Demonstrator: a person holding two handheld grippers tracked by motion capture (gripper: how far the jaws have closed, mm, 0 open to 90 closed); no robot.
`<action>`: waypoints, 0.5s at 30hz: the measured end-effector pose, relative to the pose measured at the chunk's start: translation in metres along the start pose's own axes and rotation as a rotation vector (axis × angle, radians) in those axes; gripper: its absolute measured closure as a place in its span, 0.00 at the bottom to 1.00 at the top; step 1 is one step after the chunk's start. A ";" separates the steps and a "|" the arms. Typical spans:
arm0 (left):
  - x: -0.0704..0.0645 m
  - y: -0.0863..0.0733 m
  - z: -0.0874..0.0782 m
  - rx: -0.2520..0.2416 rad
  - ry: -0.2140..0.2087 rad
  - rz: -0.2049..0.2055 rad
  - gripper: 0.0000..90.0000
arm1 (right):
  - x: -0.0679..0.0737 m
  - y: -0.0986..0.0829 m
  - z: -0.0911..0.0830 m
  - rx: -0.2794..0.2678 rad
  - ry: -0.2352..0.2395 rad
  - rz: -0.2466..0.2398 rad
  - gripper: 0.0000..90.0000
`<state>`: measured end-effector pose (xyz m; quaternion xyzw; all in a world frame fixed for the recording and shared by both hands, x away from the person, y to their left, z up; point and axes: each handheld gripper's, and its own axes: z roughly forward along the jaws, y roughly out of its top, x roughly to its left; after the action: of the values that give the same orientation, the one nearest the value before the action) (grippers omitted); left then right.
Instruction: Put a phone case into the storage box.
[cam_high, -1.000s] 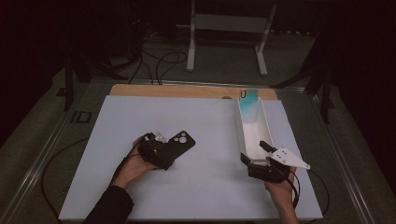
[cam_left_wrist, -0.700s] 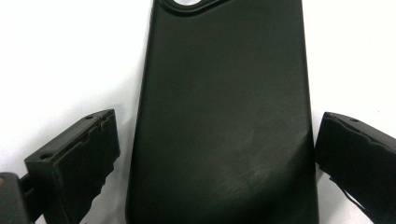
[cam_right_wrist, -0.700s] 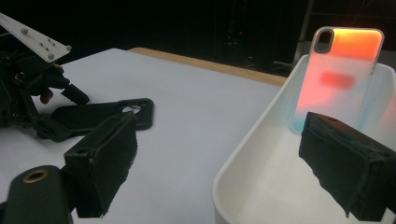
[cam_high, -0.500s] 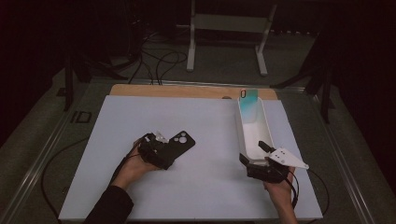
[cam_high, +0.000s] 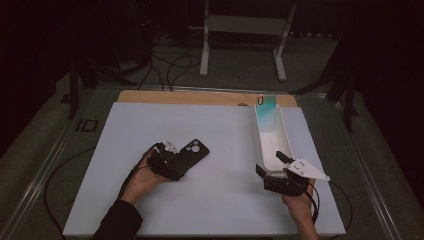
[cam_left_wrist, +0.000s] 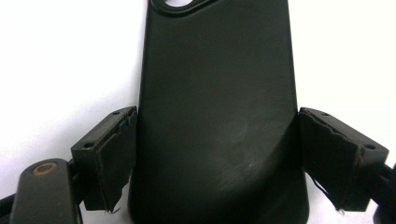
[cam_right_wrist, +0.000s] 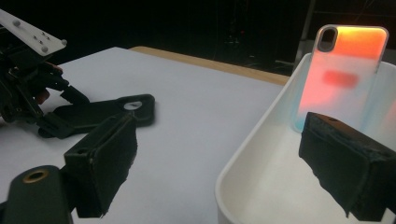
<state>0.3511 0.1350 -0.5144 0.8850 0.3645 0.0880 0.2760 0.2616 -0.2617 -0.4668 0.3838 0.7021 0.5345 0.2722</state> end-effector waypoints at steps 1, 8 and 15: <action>0.000 0.000 0.000 -0.004 0.002 -0.004 0.18 | 0.000 0.000 0.000 0.001 0.001 0.001 0.13; -0.001 0.000 -0.010 -0.063 0.020 -0.024 0.18 | 0.001 0.000 0.001 0.005 0.003 -0.001 0.13; -0.003 -0.006 -0.026 -0.153 0.035 -0.049 0.18 | 0.001 0.000 0.004 0.027 -0.003 -0.005 0.13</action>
<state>0.3358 0.1475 -0.4959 0.8505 0.3828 0.1241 0.3387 0.2646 -0.2586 -0.4677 0.3866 0.7097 0.5237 0.2693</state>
